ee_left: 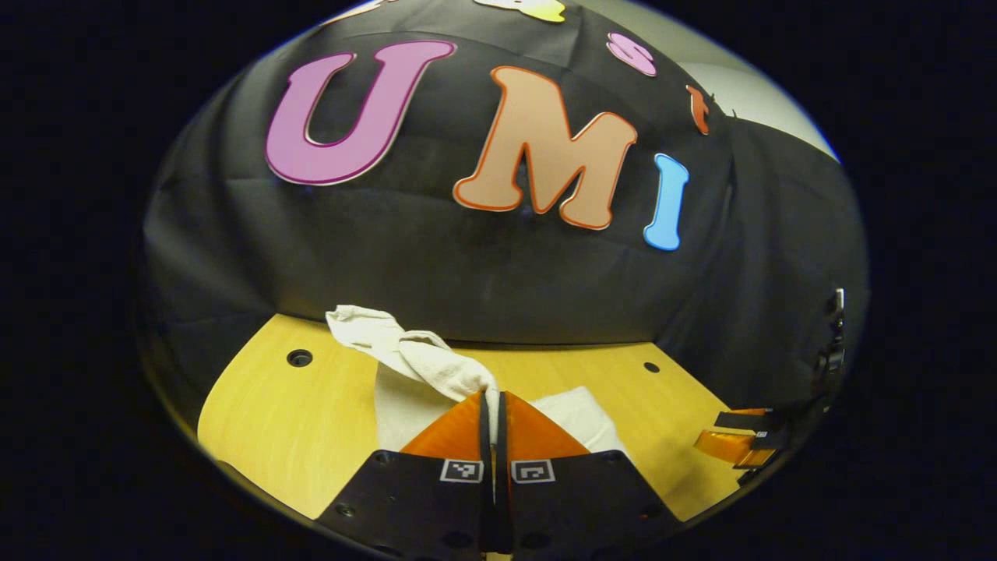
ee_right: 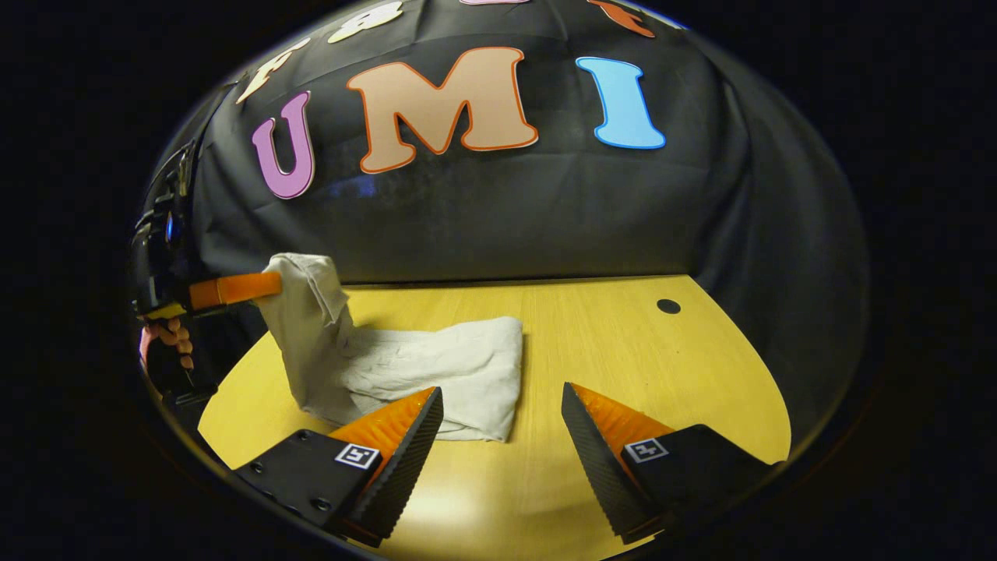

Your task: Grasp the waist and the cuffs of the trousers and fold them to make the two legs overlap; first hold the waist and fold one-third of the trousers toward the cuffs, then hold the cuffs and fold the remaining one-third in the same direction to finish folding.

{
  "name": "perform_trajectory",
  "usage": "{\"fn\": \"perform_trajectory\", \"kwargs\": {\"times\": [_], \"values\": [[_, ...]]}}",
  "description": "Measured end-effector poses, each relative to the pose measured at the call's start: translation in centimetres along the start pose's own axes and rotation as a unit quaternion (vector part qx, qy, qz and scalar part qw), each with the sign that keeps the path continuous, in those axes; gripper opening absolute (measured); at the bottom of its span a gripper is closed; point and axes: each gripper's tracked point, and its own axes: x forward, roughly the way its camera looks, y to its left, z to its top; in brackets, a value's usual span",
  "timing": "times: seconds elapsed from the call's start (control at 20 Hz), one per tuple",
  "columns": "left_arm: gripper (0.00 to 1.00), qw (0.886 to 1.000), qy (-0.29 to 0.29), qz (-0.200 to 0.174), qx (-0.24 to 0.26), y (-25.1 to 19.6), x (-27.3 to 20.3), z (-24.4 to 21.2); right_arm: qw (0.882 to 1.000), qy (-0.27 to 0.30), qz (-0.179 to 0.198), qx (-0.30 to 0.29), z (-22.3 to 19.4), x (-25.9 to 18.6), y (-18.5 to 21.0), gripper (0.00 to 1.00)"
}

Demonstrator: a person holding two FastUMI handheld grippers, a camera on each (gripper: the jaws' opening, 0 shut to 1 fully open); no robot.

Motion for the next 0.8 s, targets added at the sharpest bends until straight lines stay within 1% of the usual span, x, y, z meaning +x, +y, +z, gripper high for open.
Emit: {"fn": "perform_trajectory", "kwargs": {"times": [0.1,0.3,0.4,0.7,0.75,0.8], "values": [[0.00,1.000,0.000,-0.014,0.007,-3.1,1.0,0.2,1.000,-0.001,0.000,-0.002,0.0,-0.2,-1.3,0.98],[0.00,0.999,0.011,-0.043,0.011,-8.7,2.8,-1.0,1.000,-0.003,0.001,-0.001,0.0,-0.5,-3.9,0.98],[0.00,0.998,0.024,-0.048,0.018,-10.7,3.9,-2.5,1.000,-0.002,0.001,-0.002,-0.2,-0.9,-4.9,0.98],[0.00,0.992,0.072,-0.053,0.086,-15.2,6.5,-8.3,1.000,0.000,0.000,-0.008,-0.7,-1.8,-7.5,0.98],[0.01,0.991,0.082,-0.057,0.092,-15.8,6.8,-9.5,1.000,0.001,0.000,-0.009,-0.7,-1.9,-7.7,0.98],[0.05,0.989,0.095,-0.062,0.091,-16.5,6.7,-10.7,1.000,0.001,0.001,-0.009,-0.8,-2.1,-8.0,0.98]]}}
